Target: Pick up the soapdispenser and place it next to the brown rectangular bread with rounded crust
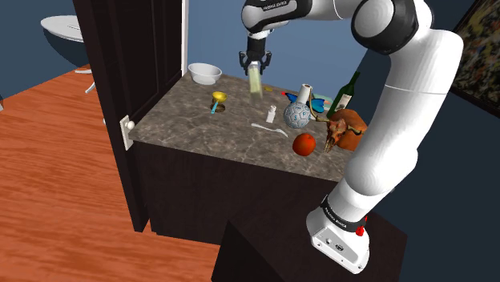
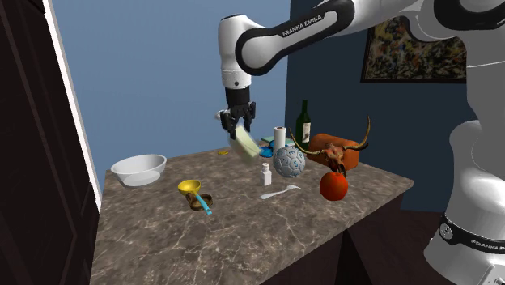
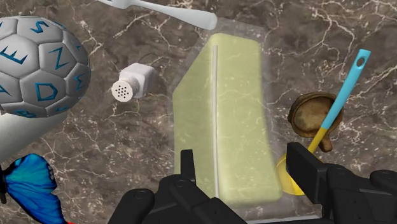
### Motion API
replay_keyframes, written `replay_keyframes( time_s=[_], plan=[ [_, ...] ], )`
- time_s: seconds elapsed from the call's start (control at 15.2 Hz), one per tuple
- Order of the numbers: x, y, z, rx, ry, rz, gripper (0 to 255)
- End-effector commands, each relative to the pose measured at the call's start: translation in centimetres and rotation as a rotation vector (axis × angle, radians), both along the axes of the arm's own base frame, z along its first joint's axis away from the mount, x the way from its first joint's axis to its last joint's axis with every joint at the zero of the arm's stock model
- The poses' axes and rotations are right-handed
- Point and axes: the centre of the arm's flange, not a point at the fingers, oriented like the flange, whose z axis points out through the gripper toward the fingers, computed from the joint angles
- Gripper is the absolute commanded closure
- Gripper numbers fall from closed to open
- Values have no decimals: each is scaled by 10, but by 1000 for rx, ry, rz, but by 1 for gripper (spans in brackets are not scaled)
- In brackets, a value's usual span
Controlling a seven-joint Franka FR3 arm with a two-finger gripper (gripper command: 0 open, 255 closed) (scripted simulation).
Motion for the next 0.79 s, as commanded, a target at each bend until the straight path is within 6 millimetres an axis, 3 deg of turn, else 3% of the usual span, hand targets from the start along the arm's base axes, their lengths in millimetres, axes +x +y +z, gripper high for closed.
replay_keyframes(
  time_s=[0.0, 0.73],
  plan=[
    [-1, 0, 11, 0, 0, 0, 255],
    [-1, 0, 69, 0, 0, 0, 255]
  ],
)
